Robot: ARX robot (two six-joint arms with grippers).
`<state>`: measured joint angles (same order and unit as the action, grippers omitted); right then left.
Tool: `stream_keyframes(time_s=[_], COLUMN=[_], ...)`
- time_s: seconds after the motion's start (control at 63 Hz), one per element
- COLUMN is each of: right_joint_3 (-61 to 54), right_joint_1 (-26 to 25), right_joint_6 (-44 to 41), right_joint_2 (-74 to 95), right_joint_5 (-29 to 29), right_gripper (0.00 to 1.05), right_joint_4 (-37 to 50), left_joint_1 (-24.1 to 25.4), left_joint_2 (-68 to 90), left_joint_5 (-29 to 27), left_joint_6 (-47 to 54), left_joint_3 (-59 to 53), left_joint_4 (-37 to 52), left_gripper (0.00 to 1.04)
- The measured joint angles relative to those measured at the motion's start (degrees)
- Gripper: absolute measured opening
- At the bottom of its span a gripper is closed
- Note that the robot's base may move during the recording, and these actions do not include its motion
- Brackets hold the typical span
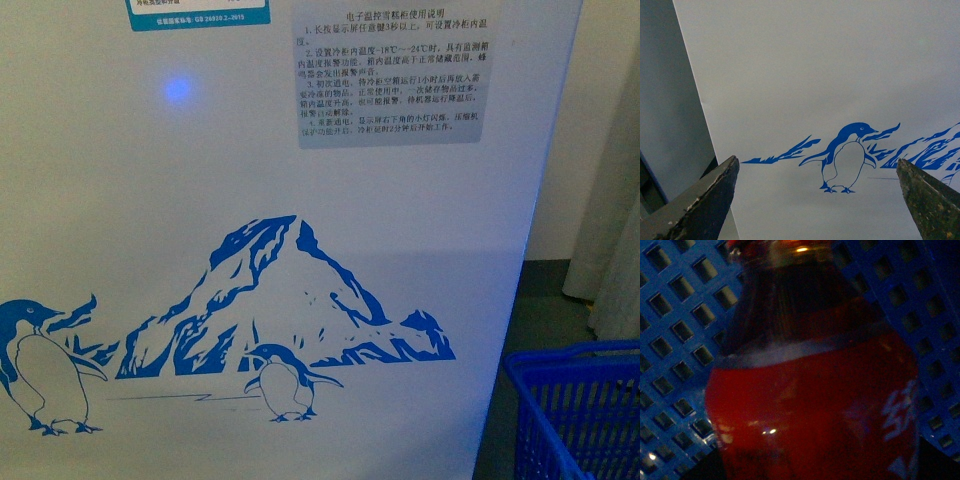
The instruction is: Put drink in fridge
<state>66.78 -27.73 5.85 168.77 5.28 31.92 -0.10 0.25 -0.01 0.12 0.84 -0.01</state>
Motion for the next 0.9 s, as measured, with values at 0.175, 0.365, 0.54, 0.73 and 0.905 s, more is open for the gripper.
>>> stream_keyframes(time_s=[0.175,0.365,0.54,0.73,0.905], right_joint_3=[-6.2,-13.8,-22.0,-28.0,-31.4], right_joint_1=[1.5,4.9,10.9,16.8,21.3], right_joint_6=[0.2,-0.7,-4.1,-6.5,-8.0], right_joint_2=[-6.8,-22.6,-52.7,-82.2,-102.5], right_joint_5=[-1.0,-2.4,-3.0,-1.7,3.2], right_gripper=[0.44,0.41,0.41,0.41,0.41], right_joint_4=[0.7,1.9,-0.9,-5.6,-8.3], left_joint_1=[0.0,0.0,0.0,0.0,0.0], left_joint_2=[0.0,0.0,0.0,0.0,0.0], left_joint_5=[0.0,0.0,0.0,0.0,0.0], left_joint_6=[0.0,0.0,0.0,0.0,0.0], left_joint_3=[0.0,0.0,0.0,0.0,0.0], left_joint_4=[0.0,0.0,0.0,0.0,0.0], left_gripper=[0.97,0.97,0.97,0.97,0.97])
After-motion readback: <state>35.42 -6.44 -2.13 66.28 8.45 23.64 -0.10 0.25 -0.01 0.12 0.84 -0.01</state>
